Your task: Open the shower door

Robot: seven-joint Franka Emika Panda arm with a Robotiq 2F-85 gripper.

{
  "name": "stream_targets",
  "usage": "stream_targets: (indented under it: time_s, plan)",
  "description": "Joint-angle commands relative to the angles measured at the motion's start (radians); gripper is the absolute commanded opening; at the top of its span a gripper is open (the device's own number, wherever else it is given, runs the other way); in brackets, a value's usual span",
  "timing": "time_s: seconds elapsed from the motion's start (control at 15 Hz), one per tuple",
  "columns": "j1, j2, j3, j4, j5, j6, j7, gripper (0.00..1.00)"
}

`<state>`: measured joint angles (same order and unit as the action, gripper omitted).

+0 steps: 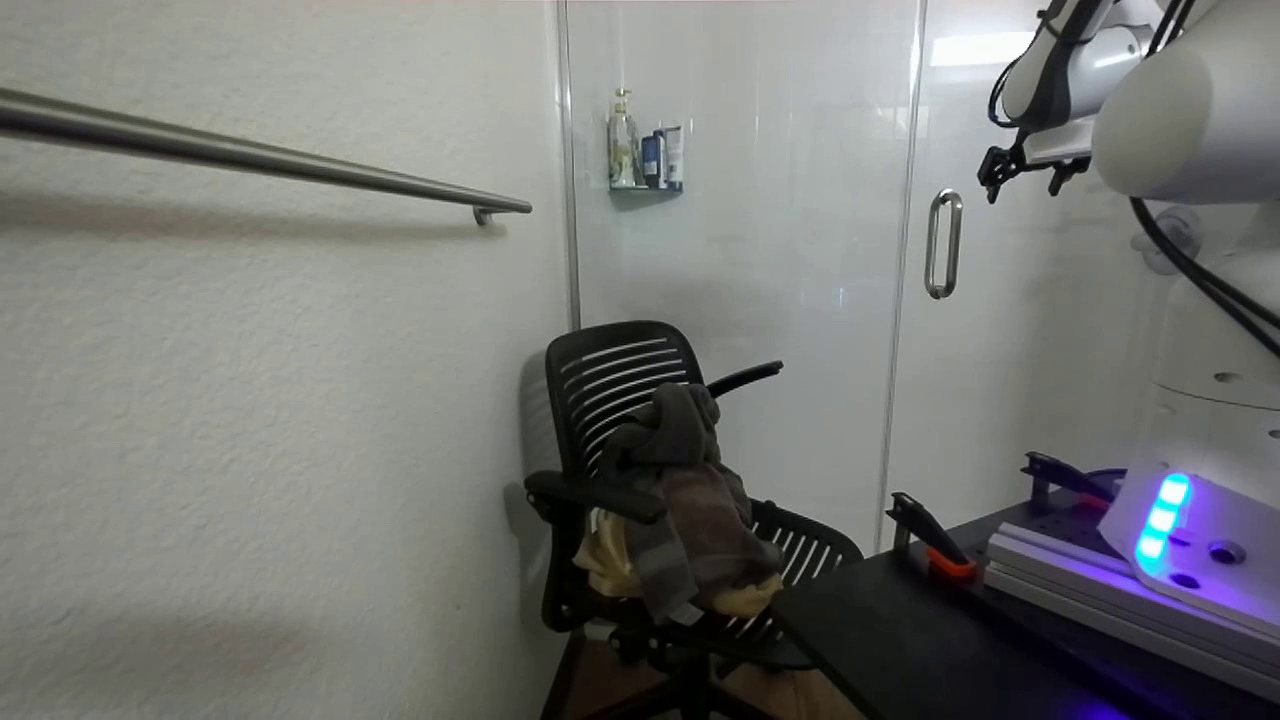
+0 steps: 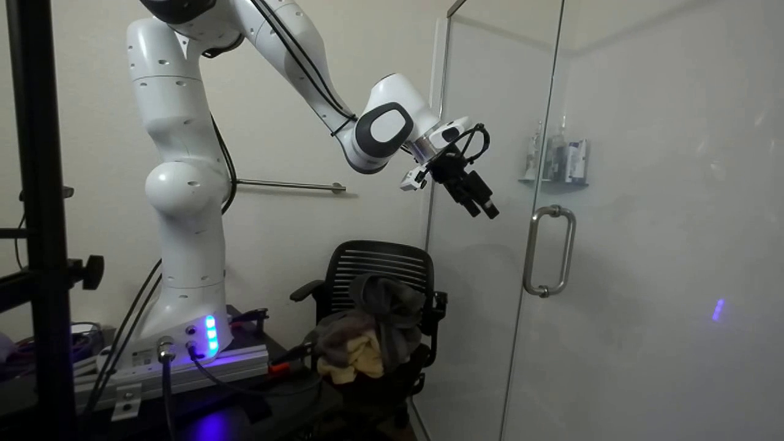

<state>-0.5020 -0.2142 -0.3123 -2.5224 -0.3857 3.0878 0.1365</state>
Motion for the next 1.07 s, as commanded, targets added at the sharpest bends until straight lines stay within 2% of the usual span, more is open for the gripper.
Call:
stream_targets:
  time_s: [0.0,0.07,0.27,0.53,0.6,0.87,1.0]
  plan:
    - [0.081,0.048,-0.033,0.013,0.064,0.027,-0.043,1.0]
    - [0.086,0.091,-0.025,0.047,0.144,0.035,-0.078,1.0]
    - [0.111,0.186,-0.032,0.14,0.251,0.047,-0.097,1.0]
    - [0.084,0.346,-0.033,0.32,0.266,0.038,-0.052,1.0]
    - [0.091,0.246,-0.027,0.221,0.248,0.027,-0.06,1.0]
    - [0.089,0.335,-0.033,0.309,0.25,0.027,-0.045,1.0]
    - [0.109,0.345,-0.034,0.312,0.31,0.017,-0.086,1.0]
